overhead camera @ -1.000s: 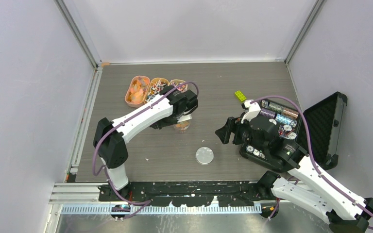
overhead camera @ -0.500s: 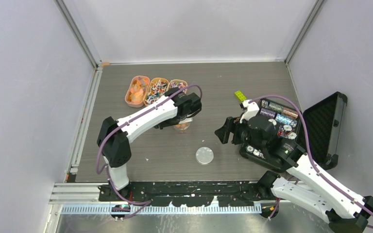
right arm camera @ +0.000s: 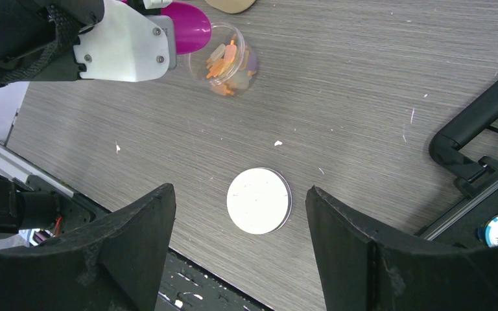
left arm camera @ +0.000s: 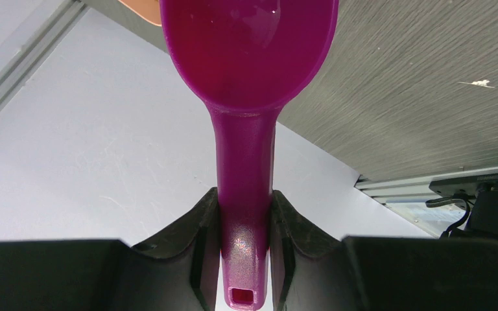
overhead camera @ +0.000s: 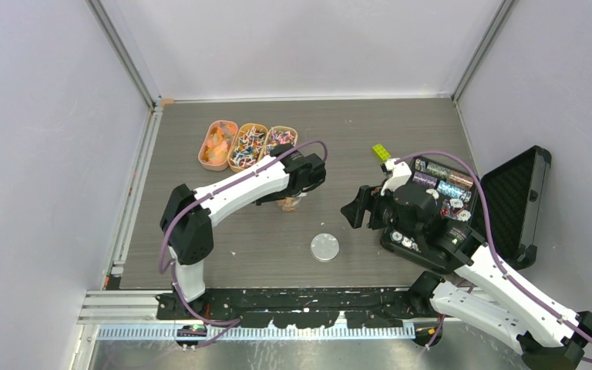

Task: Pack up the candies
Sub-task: Place the fake candies in the packing bottle.

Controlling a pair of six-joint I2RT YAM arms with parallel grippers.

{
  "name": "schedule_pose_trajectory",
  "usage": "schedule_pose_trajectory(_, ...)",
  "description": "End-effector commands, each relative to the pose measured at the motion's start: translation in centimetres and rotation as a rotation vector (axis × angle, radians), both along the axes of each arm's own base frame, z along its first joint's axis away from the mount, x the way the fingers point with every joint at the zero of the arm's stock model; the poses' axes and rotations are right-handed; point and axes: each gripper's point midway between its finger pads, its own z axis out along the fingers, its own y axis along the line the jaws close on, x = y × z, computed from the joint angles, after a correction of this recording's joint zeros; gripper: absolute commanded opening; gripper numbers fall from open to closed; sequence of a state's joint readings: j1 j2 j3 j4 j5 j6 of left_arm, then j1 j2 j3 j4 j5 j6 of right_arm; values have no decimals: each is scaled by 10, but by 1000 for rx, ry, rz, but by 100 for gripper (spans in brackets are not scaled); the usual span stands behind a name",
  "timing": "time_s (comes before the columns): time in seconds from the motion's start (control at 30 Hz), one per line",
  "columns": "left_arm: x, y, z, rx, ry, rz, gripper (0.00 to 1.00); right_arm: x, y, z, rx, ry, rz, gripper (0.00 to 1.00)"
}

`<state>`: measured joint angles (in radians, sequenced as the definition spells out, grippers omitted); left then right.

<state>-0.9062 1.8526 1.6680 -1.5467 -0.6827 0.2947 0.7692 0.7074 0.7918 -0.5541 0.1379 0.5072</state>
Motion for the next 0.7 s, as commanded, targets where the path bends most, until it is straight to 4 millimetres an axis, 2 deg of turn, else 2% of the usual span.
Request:
schedule_pose_trajectory(0.0, -1, 12, 16, 90, -28, -17, 0, 5, 1, 10, 29, -30, -18, 78)
schedule_pose_trajectory(0.3, 4, 10, 29, 17, -108, -21, 0, 4, 3, 11, 51, -21, -16, 78)
schedule_pose_trajectory(0.5, -8, 0, 34, -204, -114, -30, 0, 3, 7, 15, 79, -18, -12, 78)
schedule_pose_trajectory(0.67, -9, 0, 22, -382, -164, -62, 0, 3, 11, 17, 116, -26, -9, 78)
